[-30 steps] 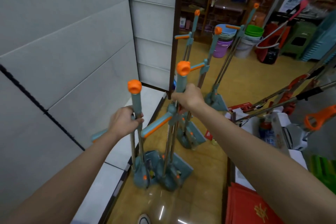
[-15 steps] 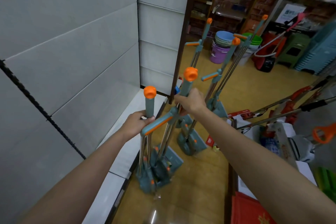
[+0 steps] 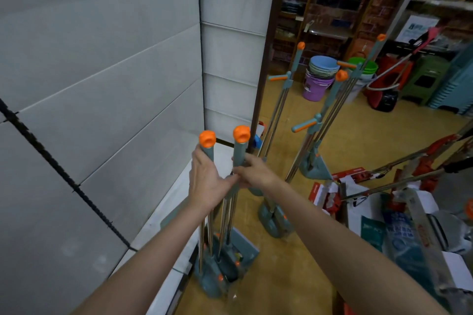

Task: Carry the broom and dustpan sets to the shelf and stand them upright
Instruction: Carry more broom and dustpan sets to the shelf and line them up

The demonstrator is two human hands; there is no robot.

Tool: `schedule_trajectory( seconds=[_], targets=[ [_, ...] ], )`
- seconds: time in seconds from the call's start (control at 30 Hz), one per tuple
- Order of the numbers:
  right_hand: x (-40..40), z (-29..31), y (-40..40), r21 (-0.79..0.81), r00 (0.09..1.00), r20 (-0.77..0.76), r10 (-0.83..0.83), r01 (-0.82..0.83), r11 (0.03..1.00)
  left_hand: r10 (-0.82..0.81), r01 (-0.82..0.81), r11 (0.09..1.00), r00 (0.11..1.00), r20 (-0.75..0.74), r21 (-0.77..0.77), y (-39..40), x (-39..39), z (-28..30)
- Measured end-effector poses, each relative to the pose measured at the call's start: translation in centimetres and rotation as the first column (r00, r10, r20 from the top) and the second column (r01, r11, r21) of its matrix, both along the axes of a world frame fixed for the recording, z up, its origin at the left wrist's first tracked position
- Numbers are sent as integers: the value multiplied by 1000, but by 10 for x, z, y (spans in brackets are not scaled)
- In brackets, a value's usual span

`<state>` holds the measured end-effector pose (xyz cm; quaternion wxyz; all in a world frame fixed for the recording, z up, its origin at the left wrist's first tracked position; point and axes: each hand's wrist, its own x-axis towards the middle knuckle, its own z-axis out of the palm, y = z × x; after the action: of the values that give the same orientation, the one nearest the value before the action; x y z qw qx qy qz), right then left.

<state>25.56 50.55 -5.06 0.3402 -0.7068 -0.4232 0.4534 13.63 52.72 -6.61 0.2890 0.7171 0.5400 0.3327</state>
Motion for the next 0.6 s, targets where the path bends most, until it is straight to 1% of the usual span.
schedule_trajectory(
  seconds=[0.07,0.13,0.2,0.23,0.27,0.3,0.37,0.4,0.43,0.5,0.6],
  targets=[
    [11,2,0,-16,996,-82,30,-31,999,31,-33,998,999,24,60,1,9,4],
    [23,4,0,-29,981,-170,92,-98,995,65,-69,993,997,45,100,5,15,11],
    [39,2,3,-40,967,-211,143,-155,987,111,-125,967,991,75,224,6,24,23],
    [47,1,5,-47,961,-218,169,-183,982,131,-145,943,989,64,299,7,31,30],
    [57,-2,9,-54,956,-218,196,-213,976,160,-153,917,987,12,368,10,38,36],
    [69,-5,13,-57,954,-215,210,-227,972,192,-138,893,978,-85,429,13,45,39],
    [99,-10,22,-51,964,-199,174,-188,981,258,-70,851,919,-299,520,18,58,44],
    [120,-10,25,-44,975,-178,136,-146,988,280,-49,846,888,-364,531,19,65,46],
    [142,-9,29,-39,984,-154,86,-93,995,295,-46,849,867,-401,526,20,71,47],
    [191,-5,32,-41,995,-97,-28,24,999,317,-66,859,847,-426,507,20,85,52],
    [264,-1,38,-45,983,-3,-185,185,982,309,-93,885,850,-427,457,23,106,62]
  ],
)
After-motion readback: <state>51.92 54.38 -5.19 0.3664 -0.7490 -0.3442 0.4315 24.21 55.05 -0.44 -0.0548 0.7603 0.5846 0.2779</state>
